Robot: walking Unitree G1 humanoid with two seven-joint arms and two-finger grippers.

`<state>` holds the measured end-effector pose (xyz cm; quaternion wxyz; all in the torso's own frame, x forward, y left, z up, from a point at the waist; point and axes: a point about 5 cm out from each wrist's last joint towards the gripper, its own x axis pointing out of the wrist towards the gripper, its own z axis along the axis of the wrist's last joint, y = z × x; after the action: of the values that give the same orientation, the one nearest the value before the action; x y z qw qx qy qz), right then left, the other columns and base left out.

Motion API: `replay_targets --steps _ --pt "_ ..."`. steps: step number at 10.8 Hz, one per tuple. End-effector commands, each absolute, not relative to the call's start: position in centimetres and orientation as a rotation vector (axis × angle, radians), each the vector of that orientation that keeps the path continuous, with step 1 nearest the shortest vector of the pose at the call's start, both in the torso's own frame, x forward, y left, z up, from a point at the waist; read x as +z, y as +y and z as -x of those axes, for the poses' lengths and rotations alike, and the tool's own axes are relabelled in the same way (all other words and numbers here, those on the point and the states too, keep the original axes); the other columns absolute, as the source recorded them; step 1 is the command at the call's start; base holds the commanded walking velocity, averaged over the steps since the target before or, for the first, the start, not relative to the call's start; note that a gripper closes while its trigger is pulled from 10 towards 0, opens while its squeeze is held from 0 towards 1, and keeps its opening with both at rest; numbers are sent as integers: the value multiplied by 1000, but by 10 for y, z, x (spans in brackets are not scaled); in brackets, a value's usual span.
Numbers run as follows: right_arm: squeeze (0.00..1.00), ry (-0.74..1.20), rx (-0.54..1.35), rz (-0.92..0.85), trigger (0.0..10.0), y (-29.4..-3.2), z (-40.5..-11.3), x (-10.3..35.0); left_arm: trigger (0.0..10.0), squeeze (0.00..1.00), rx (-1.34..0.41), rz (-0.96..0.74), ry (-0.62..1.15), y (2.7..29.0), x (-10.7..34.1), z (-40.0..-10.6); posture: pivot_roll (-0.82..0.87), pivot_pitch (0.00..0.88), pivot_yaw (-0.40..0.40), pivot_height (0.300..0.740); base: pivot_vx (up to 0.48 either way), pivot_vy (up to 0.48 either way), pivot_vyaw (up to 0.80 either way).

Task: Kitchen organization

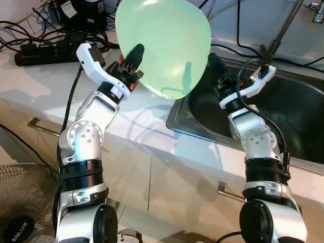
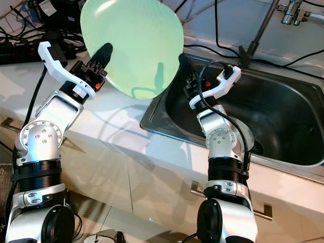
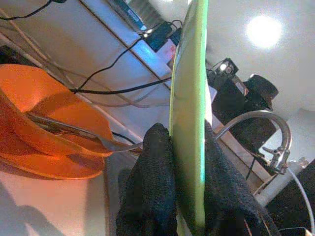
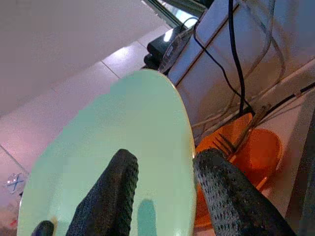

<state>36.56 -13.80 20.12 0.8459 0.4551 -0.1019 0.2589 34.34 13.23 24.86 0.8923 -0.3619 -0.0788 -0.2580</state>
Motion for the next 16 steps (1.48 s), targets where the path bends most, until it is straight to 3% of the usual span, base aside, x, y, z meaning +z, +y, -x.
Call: replay_targets --steps 1,6,11,12,13,14,16 --pt "0 -198 533 -958 10000 -137 -365 196 10000 0 -619 760 -212 124 264 -340 132 44 -32 740 0 0 0" --pt "0 -183 542 -969 10000 -132 -364 192 10000 0 -667 780 -194 117 261 -337 129 52 -30 740 0 0 0" --pt "0 -228 589 -1090 10000 -127 -361 202 10000 0 -692 811 -150 114 251 -338 119 52 -28 740 0 0 0" --pt "0 -227 585 -1094 7451 -128 -361 200 10000 0 -685 812 -149 115 251 -338 120 51 -28 740 0 0 0" --pt "0 -229 584 -1101 1961 -129 -361 200 10000 0 -679 813 -152 117 251 -338 119 52 -27 740 0 0 0" --pt "0 -232 586 -1105 0 -130 -360 201 10000 0 -679 812 -152 117 251 -339 119 51 -28 740 0 0 0" --pt "0 -245 610 -1115 0 -127 -358 203 10000 0 -687 809 -131 112 247 -341 116 54 -25 740 0 0 0"
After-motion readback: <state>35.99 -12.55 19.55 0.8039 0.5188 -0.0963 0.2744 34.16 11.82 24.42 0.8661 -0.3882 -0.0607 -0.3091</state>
